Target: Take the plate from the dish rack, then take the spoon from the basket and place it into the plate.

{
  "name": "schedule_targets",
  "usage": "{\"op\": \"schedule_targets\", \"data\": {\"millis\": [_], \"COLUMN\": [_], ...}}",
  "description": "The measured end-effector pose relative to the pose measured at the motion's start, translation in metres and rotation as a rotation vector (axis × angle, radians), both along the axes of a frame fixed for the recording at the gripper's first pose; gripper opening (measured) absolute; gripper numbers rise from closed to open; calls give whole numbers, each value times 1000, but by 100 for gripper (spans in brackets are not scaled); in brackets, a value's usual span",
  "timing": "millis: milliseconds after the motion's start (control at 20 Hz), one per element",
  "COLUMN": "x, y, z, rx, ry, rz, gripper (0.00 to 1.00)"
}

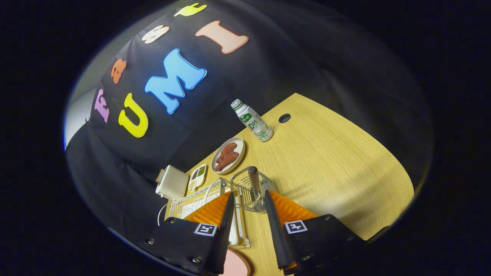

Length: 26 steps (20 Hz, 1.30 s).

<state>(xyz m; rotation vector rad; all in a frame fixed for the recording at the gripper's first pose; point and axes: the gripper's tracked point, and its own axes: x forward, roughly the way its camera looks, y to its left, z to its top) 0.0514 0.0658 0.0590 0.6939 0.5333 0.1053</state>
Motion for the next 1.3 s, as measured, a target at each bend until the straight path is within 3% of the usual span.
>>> {"op": "schedule_targets", "data": {"millis": [500, 750, 1300], "x": [36, 38, 51], "y": [1, 1, 2], "z": [-13, -24, 20], "rx": [7, -54, -199], "ry": [16, 59, -11], "rz": [-64, -43, 7], "gripper": [50, 13, 13]}}
